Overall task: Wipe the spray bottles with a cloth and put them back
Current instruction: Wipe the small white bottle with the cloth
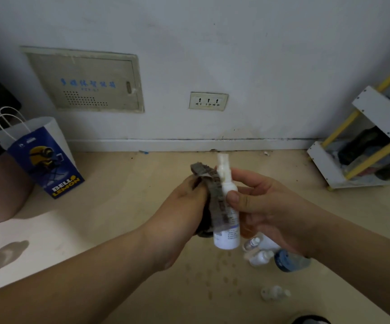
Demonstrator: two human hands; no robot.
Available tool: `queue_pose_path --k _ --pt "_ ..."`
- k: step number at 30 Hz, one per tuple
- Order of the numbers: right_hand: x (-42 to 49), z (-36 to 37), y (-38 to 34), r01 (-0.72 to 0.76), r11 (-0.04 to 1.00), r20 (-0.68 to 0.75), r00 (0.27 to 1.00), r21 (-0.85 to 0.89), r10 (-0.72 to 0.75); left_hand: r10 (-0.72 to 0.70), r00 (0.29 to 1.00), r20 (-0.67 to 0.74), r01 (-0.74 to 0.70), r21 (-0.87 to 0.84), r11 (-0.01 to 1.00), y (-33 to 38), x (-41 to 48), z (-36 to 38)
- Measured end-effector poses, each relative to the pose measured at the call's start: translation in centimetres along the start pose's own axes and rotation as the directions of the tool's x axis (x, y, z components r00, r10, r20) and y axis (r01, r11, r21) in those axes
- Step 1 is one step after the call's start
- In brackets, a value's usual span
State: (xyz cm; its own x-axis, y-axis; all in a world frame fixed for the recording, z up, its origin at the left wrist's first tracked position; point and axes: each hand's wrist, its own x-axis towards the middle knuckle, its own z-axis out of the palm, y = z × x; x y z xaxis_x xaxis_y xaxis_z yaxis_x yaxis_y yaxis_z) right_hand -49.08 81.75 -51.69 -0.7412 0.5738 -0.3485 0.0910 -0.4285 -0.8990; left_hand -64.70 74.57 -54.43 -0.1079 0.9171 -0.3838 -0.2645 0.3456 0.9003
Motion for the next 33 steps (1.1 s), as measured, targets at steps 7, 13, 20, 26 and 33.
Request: queue_pose_path --k 7,13,20,26,33 --pt "-0.8 1.4 -0.4 0.079 0.959 -0.065 0.993 -0.273 -0.101 0.194 0.977 0.092 -0.211 0.238 0.948 0.9 -1.2 -0.5" --pt "-0.2 2.7 -0.1 0.112 0.647 -0.106 0.952 -0.754 -0.288 0.242 0.969 -0.053 -0.209 0.351 0.913 0.0 -1.3 -0.5" --pt "-1.0 2.2 -1.1 0.055 0.987 -0.044 0.997 -0.148 -0.062 0.290 0.957 0.015 -0.285 0.246 0.927 1.3 -1.6 -0.9" --pt "-1.5 1.4 -2.1 -0.034 0.997 -0.008 0.999 -0.064 0.033 0.288 0.957 0.036 -0.287 0.267 0.920 1.4 -1.9 -1.0" --pt "-2.0 2.0 -1.6 0.079 0.877 -0.112 0.982 -0.474 -0.150 0.308 0.950 0.054 -0.301 0.425 0.854 1.3 -2.0 -1.2"
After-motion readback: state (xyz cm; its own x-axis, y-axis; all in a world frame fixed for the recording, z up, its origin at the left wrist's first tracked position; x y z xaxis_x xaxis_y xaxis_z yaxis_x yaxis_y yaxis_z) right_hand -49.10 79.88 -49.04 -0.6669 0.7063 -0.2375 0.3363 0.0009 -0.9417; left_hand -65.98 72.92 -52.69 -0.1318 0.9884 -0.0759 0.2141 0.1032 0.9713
